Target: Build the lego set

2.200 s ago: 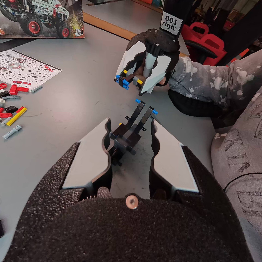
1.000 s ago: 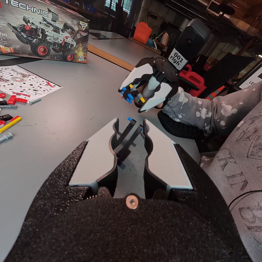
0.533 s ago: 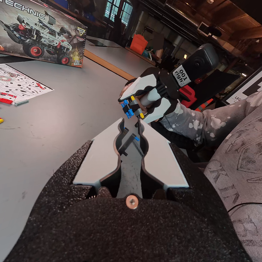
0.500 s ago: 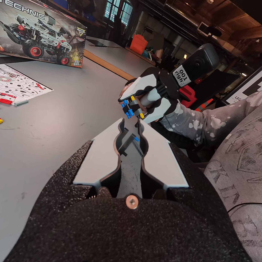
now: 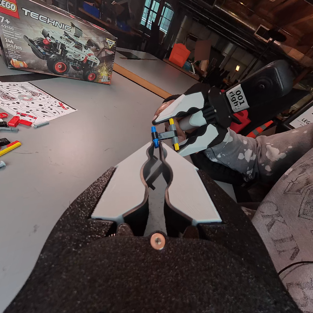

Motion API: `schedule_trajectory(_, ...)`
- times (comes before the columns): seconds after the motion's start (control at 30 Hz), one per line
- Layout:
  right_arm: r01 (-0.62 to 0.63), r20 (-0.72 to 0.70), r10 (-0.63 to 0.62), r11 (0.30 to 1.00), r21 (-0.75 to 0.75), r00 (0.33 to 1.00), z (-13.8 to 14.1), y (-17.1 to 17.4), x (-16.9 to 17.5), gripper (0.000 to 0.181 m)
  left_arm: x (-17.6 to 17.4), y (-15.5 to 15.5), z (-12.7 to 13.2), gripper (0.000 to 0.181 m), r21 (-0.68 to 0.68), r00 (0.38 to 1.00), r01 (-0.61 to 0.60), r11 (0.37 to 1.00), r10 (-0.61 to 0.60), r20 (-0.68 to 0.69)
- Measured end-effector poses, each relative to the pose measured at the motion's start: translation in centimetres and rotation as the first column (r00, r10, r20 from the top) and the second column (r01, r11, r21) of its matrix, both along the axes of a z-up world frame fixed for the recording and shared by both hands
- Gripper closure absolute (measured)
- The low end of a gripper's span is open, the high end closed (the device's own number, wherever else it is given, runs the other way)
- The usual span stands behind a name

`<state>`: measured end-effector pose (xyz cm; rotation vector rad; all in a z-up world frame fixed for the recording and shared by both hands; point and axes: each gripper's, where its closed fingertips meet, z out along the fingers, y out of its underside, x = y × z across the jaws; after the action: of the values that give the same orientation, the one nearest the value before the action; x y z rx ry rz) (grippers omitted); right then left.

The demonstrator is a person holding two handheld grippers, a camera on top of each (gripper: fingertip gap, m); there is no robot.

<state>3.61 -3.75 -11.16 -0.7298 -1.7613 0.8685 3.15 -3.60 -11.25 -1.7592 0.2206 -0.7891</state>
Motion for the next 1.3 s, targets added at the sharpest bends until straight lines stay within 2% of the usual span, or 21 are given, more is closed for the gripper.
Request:
schedule_trajectory(0.13, -0.007, -0.005, 0.007, 1.000, -0.012, 1.000, 0.3, -0.1, 0.2, 0.139, 0.2, -0.2, 0.4, 0.176, 0.016, 1.000, 0.016, 1.000, -0.016, 0.012)
schedule_trajectory(0.33, -0.029, -0.020, 0.027, 0.995, -0.094, 0.999, 0.9, 0.1, 0.4, 0.139, 0.0, -1.1, 1.4, 0.156, 0.049, 0.991, 0.112, 0.993, -0.115, 0.075)
schedule_trajectory(0.47, -0.107, -0.028, 0.103, 0.973, -0.206, 0.994, 1.5, -1.1, 0.7, 0.139, 0.5, -1.7, 1.3, 0.146, 0.101, 0.986, 0.168, 0.981, -0.165, -0.033)
schedule_trajectory(0.57, -0.201, -0.024, 0.203, 0.932, -0.300, 0.979, 1.8, -2.6, 1.3, 0.139, 1.7, -2.4, 1.9, 0.139, 0.148, 0.970, 0.242, 0.959, -0.236, -0.053)
schedule_trajectory(0.77, -0.337, -0.030, 0.357, 0.846, -0.413, 0.933, 2.3, -5.0, 2.5, 0.139, 3.4, -4.2, 2.3, 0.157, 0.199, 0.934, 0.353, 0.914, -0.330, -0.140)
schedule_trajectory(0.9, -0.370, -0.037, 0.399, 0.808, -0.458, 0.916, 2.5, -5.5, 3.0, 0.139, 3.7, -4.8, 2.5, 0.157, 0.198, 0.925, 0.377, 0.905, -0.356, -0.134)
schedule_trajectory(1.03, -0.395, -0.054, 0.422, 0.785, -0.478, 0.905, 3.0, -5.8, 3.3, 0.139, 4.1, -4.9, 2.8, 0.157, 0.208, 0.926, 0.377, 0.903, -0.359, -0.117)
schedule_trajectory(1.3, -0.399, -0.065, 0.419, 0.789, -0.466, 0.905, 3.0, -5.7, 3.4, 0.139, 4.0, -4.9, 2.9, 0.158, 0.214, 0.931, 0.358, 0.909, -0.329, -0.160)
